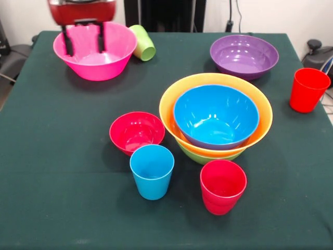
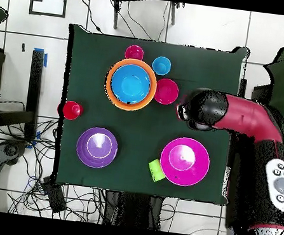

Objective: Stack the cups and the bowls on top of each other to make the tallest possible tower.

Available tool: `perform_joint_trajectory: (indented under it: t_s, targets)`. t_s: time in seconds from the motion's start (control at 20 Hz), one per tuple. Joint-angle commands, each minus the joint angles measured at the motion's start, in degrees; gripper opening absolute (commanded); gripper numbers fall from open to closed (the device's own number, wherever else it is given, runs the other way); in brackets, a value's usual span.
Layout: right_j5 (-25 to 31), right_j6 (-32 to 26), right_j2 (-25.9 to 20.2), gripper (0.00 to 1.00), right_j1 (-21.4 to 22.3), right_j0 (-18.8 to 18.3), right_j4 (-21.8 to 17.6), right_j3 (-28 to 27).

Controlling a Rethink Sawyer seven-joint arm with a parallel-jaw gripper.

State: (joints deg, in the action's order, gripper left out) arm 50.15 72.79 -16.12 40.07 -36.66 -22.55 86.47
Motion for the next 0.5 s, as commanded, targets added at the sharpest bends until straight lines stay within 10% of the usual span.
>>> perform_joint_trajectory:
  t_s: [0.05,0.5]
  targets:
    - [-3.8,-23.0,-10.6,1.0,-3.4,-2.3,-9.0,7.6]
    - [7.3,-23.5,-11.7,1.0,-4.1,-0.9,-8.9,7.3]
